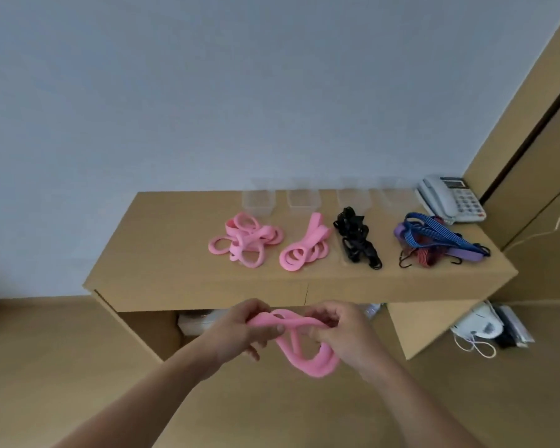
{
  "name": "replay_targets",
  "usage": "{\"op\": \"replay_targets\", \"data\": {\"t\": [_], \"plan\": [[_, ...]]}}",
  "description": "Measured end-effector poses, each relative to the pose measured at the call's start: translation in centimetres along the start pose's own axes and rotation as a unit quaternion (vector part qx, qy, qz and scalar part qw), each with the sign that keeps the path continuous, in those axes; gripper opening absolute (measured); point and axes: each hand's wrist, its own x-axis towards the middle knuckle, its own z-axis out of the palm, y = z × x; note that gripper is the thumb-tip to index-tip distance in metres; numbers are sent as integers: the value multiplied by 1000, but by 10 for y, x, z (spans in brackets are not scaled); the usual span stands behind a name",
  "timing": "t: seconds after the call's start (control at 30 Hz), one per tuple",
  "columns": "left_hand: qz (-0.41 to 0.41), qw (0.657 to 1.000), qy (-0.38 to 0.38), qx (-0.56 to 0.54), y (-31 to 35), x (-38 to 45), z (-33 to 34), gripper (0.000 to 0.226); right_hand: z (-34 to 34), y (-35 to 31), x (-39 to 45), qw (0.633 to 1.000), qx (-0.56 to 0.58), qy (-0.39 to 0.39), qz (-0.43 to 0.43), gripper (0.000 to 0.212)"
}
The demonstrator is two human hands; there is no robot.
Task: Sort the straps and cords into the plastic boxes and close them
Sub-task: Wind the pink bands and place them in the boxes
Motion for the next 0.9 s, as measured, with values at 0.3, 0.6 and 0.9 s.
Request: {"op": "replay_targets", "data": {"t": [0.3,0.6,0.9], "plan": [[-10,991,52,123,9,142,-37,22,-33,17,93,994,-23,82,63,15],[88,958,114,247,59,300,-62,40,-47,7,220,976,-99,153,120,2],[83,889,24,450,47,373,-33,65,-57,46,273,964,-178,153,125,3]]}}
